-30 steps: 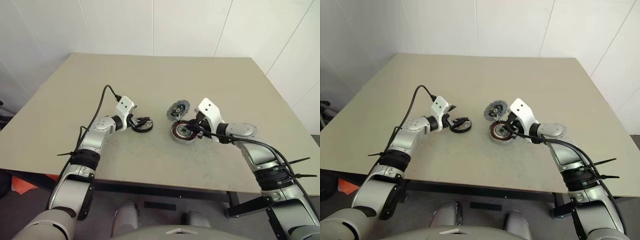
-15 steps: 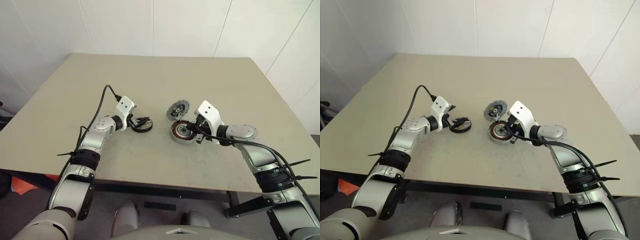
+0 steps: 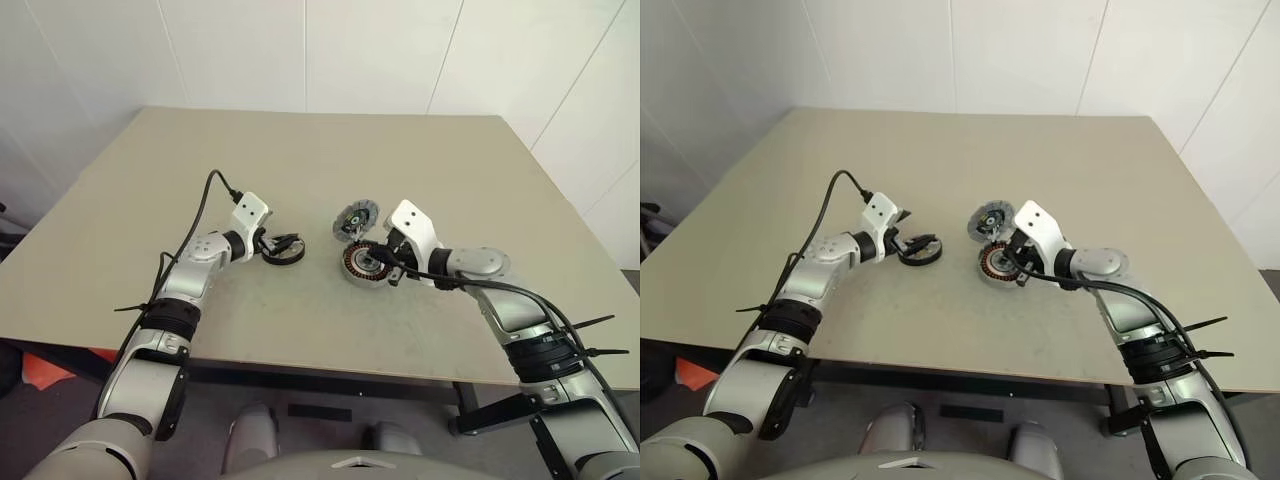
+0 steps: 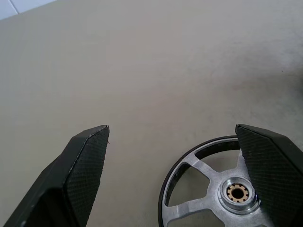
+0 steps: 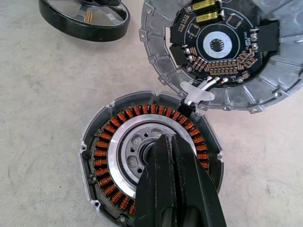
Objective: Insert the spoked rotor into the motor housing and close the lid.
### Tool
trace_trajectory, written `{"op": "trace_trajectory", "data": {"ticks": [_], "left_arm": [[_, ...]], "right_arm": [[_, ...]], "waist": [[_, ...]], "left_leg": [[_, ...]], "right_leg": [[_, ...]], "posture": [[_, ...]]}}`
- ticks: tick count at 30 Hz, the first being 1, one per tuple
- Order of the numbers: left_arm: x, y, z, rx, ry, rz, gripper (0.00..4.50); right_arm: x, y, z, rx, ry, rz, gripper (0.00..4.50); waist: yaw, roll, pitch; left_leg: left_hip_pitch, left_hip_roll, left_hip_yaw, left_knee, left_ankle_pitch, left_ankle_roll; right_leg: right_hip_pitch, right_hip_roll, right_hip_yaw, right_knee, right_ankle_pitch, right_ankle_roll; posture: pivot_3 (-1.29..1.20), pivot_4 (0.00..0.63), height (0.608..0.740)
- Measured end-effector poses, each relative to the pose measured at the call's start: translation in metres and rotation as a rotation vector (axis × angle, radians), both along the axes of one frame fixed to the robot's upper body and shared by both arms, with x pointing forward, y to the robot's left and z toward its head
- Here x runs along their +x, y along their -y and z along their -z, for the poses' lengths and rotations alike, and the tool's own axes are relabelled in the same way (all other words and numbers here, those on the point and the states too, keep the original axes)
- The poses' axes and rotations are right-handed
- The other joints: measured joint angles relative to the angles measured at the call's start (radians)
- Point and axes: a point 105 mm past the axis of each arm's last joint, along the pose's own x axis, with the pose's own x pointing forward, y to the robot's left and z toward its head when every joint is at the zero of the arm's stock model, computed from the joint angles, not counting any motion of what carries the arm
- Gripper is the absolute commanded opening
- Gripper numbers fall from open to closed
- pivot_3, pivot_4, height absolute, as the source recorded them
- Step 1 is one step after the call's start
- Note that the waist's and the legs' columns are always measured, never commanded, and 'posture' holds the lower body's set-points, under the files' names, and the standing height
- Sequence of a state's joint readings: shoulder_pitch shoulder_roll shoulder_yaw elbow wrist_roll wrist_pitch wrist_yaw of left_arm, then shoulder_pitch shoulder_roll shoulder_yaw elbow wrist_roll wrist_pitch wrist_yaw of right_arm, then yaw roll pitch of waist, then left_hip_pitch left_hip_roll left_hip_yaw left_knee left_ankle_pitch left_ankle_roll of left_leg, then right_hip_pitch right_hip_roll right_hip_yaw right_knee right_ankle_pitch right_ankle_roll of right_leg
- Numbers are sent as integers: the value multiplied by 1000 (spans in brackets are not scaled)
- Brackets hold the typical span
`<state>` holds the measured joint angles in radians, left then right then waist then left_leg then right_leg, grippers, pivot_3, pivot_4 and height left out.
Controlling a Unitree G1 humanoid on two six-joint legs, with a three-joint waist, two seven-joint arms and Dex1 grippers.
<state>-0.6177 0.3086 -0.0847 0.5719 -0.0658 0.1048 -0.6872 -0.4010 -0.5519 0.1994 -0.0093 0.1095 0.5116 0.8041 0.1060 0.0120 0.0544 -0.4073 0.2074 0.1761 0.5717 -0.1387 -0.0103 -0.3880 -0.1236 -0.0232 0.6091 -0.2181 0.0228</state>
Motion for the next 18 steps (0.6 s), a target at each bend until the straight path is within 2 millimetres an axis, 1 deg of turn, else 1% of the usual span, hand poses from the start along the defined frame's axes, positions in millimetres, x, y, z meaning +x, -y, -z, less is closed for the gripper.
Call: {"op": "trace_trajectory", "data": {"ticks": [3,8,15,18], "left_arm": [[0,0,0,1,0,-3,4500],[1,-1,1,5,0,-10,4500],[1,-1,1,6,0,-12,4500],[1,-1,1,6,0,-12,4500]], "right_arm": [[1,0,9,-7,-23,12,38],[4,0,12,-15,-2,21,38],[0,0,8,-16,-8,4,38],[2,1,1,13,-3,20,38]], "waist": [[0,0,0],[0,-1,-1],[0,-1,-1],[0,-1,-1]], "left_leg": [[0,0,0,0,0,0],[3,0,0,0,0,0],[3,0,0,0,0,0],[2,0,0,0,0,0]], "right_leg": [[1,0,0,0,0,0],[4,0,0,0,0,0],[3,0,0,0,0,0],[2,0,0,0,0,0]], "posture": [[0,0,740],[0,0,740],[0,0,740],[0,0,740]]}}
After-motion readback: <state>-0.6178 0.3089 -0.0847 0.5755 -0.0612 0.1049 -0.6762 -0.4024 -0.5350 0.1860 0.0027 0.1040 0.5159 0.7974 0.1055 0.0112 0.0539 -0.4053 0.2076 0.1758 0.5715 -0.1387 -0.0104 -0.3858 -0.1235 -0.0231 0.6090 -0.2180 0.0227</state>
